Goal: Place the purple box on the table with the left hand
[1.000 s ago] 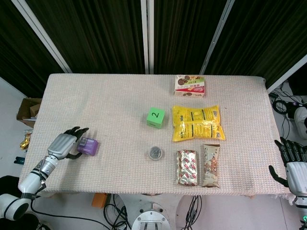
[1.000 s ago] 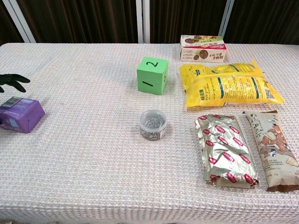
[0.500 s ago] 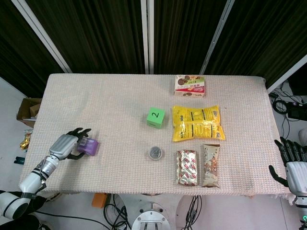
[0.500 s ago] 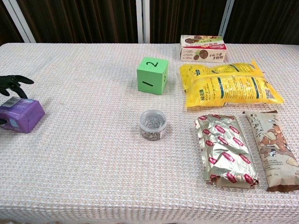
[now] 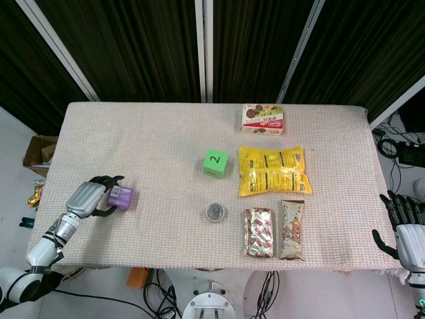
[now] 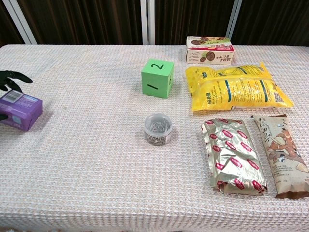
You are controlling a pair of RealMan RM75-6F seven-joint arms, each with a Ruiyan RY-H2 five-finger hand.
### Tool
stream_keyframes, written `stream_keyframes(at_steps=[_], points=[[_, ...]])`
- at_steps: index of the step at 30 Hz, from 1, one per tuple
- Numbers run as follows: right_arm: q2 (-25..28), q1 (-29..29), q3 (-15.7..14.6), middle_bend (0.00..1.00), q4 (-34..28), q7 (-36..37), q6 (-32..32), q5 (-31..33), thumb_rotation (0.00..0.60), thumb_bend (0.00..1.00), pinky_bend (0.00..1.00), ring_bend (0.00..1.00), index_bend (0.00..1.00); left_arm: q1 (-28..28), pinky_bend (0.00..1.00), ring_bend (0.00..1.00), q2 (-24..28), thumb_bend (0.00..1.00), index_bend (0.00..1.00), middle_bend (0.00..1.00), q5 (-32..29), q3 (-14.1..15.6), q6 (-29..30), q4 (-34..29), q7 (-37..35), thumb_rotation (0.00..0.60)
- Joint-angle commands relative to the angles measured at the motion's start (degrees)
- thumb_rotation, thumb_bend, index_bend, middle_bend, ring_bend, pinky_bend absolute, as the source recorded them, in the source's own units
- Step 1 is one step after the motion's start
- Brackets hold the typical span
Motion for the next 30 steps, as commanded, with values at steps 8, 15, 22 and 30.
stream_keyframes(at_steps=[8, 15, 22, 30], points=[[-0.35, 0.09, -0.05, 0.0, 0.72, 0.71, -0.53, 0.29, 0.6, 0.27, 0.0, 0.0, 0.0, 0.34, 0.22, 0.27, 7.22, 0.34, 0.15, 0.7, -0.49, -2.1, 4.85, -13.32, 32.93, 0.6], [-0.62, 0.23, -0.12, 0.0, 1.49, 1.19, -0.9, 0.32, 0.6, 0.27, 0.0, 0.0, 0.0, 0.36, 0.22, 0.28, 4.5, 0.34, 0.11, 0.7, -3.77, -2.3, 5.06, -15.26, 57.17, 0.6], [-0.65, 0.21, 0.03, 0.0, 1.71, 1.22, -1.31, 0.94, 0.6, 0.27, 0.0, 0.0, 0.0, 0.27, 0.22, 0.29, -0.15, 0.34, 0.08, 0.71, -5.45, -2.43, 6.43, -12.35, 70.56, 0.6], [-0.92, 0.24, -0.1, 0.0, 2.1, 1.32, -1.86, 1.18, 0.6, 0.27, 0.0, 0.0, 0.0, 0.8, 0.22, 0.3, -6.04, 0.34, 0.08, 0.71, -7.37, -1.12, 6.35, -6.21, 79.01, 0.6]])
